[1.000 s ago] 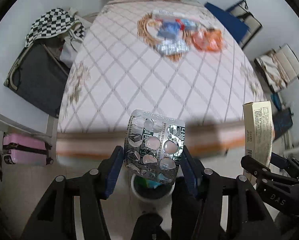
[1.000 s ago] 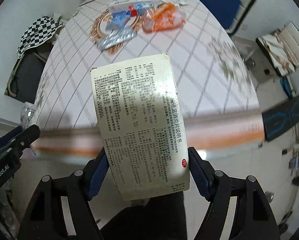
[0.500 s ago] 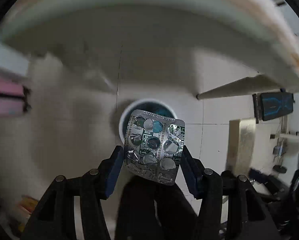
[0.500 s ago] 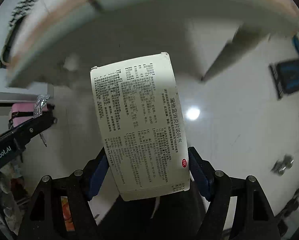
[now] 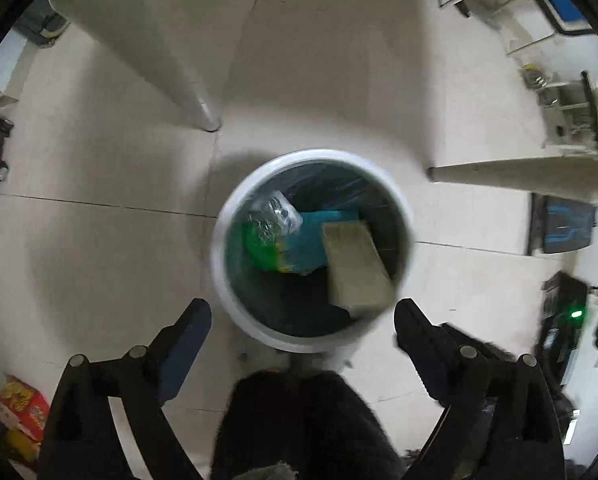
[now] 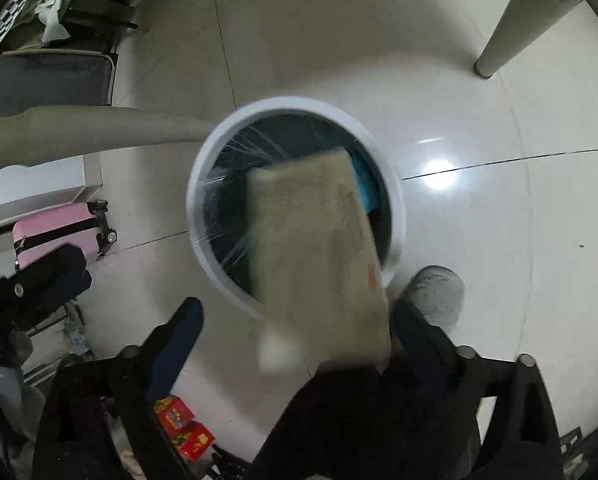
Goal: Collect trash
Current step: 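Carry the blister pack and leaflet over the bin and release both, then move both tools back up toward the table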
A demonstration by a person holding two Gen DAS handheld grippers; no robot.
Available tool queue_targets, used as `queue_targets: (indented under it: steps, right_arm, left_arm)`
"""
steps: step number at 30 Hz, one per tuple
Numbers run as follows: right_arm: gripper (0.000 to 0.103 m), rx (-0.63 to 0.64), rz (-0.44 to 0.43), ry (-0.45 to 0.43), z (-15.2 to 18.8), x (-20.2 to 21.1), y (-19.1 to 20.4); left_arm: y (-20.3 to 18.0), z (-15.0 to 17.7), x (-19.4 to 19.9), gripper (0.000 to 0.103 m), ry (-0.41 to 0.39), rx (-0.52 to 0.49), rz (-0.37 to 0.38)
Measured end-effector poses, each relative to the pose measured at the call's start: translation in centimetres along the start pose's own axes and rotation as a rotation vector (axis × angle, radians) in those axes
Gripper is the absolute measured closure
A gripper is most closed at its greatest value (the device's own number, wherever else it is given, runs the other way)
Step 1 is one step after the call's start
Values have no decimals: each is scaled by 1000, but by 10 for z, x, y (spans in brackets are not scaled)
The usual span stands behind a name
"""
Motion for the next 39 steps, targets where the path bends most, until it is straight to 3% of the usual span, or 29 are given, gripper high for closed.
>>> queue_targets:
  steps: [6, 10, 13, 24, 39]
  right_arm:
    - [3, 92, 158, -23, 4, 6, 5]
    - [3, 133, 279, -51, 4, 34, 12]
    - [3, 136, 326, -68, 5, 57, 18]
    - [3, 143, 338, -98, 26, 147, 51]
    - [3, 204, 302, -149, 86, 316, 144]
  left_arm:
    - [5, 17, 17, 9, -80, -58, -213]
    - [2, 25, 35, 9, -80, -73, -258]
    - [1, 33, 53, 9, -81, -81, -268]
    - [-11, 49, 122, 9, -106, -66, -249]
    - [-23, 82, 289, 9, -164, -105, -190]
Point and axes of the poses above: each gripper's, at about its wrist camera, not at the fingertips, and x roughly against the way its jaws point, y to its left, z to its underside, the point moved 4 cm from there along -x, roughly the way its jaws point, and after that the axes turned 3 degrees about -z, right-handed, at the moved point
